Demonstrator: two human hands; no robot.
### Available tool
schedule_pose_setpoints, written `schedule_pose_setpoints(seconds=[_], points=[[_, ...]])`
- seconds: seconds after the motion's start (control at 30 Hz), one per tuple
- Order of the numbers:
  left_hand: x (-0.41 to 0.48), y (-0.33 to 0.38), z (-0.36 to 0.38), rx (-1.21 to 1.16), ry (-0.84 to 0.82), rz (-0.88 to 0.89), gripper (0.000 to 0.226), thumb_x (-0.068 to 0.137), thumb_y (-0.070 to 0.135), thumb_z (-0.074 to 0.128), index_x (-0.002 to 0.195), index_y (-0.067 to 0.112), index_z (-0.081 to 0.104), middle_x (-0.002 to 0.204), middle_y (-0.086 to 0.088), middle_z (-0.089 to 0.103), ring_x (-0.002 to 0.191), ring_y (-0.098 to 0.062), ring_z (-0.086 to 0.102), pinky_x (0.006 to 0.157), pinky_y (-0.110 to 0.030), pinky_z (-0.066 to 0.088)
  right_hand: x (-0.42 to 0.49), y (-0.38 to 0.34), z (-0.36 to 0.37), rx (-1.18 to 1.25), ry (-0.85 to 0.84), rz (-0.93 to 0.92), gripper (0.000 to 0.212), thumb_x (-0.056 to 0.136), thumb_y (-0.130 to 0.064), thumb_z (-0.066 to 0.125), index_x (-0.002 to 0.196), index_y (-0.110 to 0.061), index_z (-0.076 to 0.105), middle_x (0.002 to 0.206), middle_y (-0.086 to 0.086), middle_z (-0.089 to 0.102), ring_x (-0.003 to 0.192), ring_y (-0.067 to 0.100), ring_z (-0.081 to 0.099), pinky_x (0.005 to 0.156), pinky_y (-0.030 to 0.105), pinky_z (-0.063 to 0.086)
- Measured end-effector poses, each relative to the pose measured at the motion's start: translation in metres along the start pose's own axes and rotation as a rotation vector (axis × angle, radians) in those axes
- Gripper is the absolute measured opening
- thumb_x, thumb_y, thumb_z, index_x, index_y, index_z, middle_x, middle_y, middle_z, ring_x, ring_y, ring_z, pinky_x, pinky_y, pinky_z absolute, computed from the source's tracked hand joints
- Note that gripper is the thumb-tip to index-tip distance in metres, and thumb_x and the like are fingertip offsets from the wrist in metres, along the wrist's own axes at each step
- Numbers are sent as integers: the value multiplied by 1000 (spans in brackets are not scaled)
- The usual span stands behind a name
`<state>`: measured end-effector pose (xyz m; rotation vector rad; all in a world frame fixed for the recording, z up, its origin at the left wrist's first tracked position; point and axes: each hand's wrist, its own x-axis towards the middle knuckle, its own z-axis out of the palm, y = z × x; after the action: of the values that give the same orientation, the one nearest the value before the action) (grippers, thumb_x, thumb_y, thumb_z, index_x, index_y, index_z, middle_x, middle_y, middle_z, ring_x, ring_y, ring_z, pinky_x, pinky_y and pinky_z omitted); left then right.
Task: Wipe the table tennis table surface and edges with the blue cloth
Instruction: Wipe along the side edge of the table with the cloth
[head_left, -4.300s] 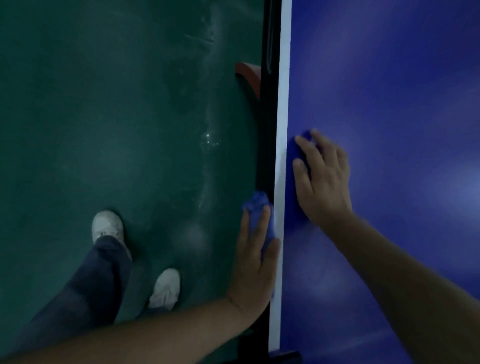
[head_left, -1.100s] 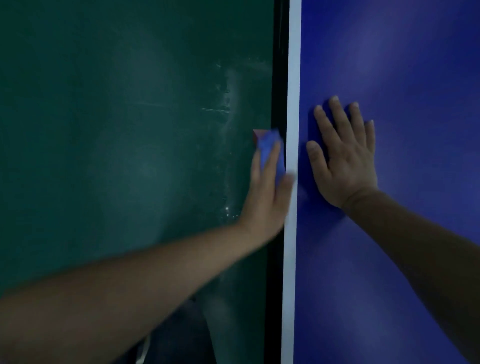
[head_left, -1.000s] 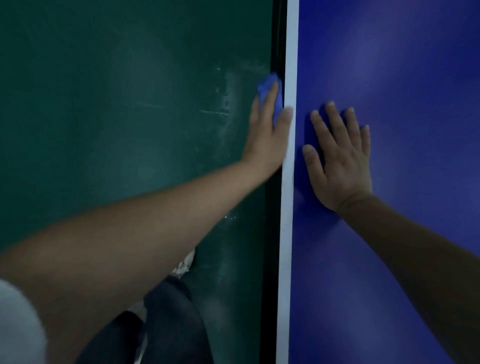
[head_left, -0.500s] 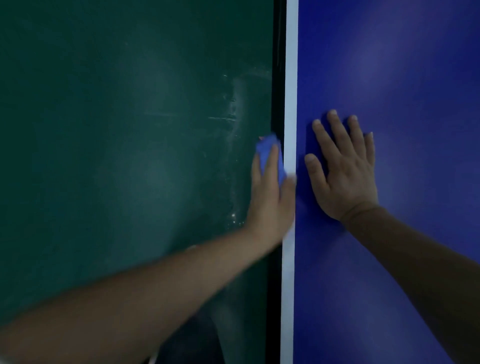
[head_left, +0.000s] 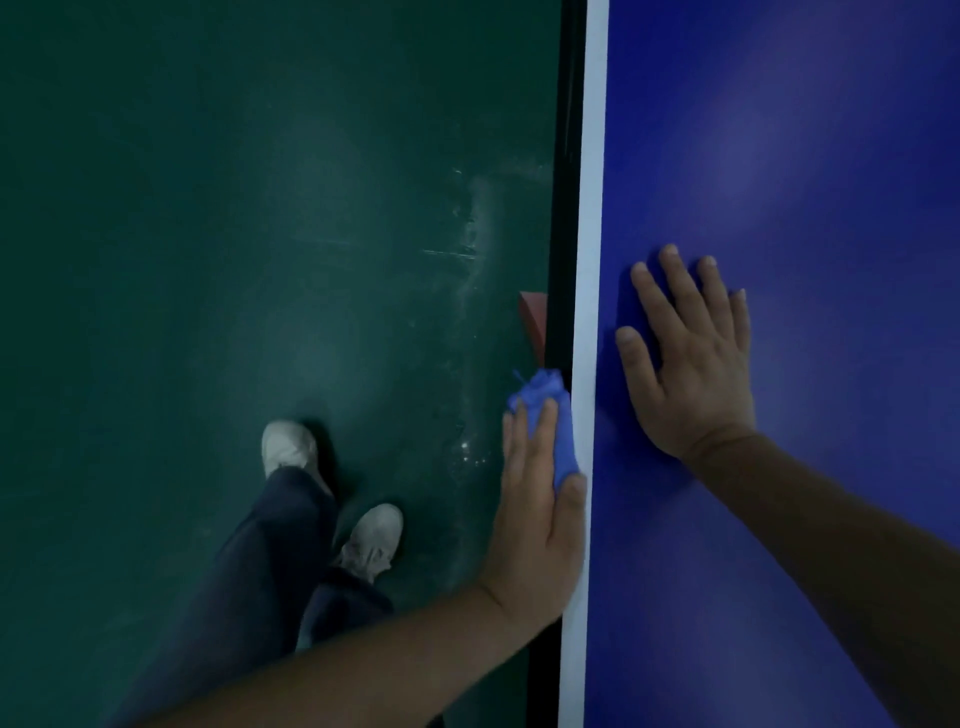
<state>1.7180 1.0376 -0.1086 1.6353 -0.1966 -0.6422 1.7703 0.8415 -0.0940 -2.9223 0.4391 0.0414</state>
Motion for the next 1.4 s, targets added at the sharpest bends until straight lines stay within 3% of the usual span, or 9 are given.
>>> schedule_pose_setpoints(seconds=[0.17,0.27,0.43,0.57,0.8,0.93,1.1,1.27,1.4], points=[[140,33,-11,213,120,-12,63,105,21,36,160,31,6,170,2,1,154,-23,-17,120,-43,-20,1,-1,-2,-19,-16,8,61,103,-50,24,159,-27,26,167,-2,17,155,27,6,124,54,4],[199,59,-13,16,129,-19,62,104,9,36,161,19,15,169,0,8,155,-14,2,127,-43,1,0,0,-3,-33,-18,7,60,103,-50,26,159,-27,25,168,-3,15,155,27,6,124,54,5],[112,34,-6,-1,124,81,61,105,11,40,161,14,14,169,2,9,156,-12,4,127,-35,9,0,1,-1,-29,-12,2,59,103,-50,26,158,-28,25,167,-3,16,155,27,6,123,56,7],[29,3,-2,-21,20,80,60,106,22,40,160,25,12,169,10,5,155,-8,4,125,-26,9,-1,0,-2,-14,-26,5,59,103,-49,28,158,-27,27,167,-4,16,155,26,6,123,55,6],[176,33,-16,50,15,102,63,103,30,33,161,16,11,170,-1,1,156,-14,-4,127,-46,7,6,-2,-6,-8,-12,19,58,100,-50,36,151,-21,40,162,1,31,152,29,19,121,55,18],[257,61,-26,44,65,71,61,104,21,37,161,16,14,170,-4,3,156,-16,1,126,-47,11,65,-8,-18,-2,-64,10,60,99,-53,35,149,-19,41,161,4,31,150,29,23,120,46,19],[207,43,-21,44,31,104,59,109,28,34,162,24,8,170,6,-2,155,-9,-6,127,-46,5,184,7,-29,-83,-75,70,61,102,-53,27,157,-26,27,169,4,6,154,32,2,123,48,8],[155,29,-23,19,-124,-30,60,99,58,23,148,64,-12,164,23,-18,150,5,-13,124,-30,4,221,10,-16,-88,-74,148,64,100,-60,12,160,-36,12,169,-5,3,155,27,-4,124,51,-3],[233,57,-31,8,-51,109,58,108,32,29,156,35,-2,169,6,-11,154,-8,-12,126,-29,0,219,13,-15,-74,-48,156,64,100,-59,14,160,-36,15,169,-5,6,155,26,-1,124,49,-3]])
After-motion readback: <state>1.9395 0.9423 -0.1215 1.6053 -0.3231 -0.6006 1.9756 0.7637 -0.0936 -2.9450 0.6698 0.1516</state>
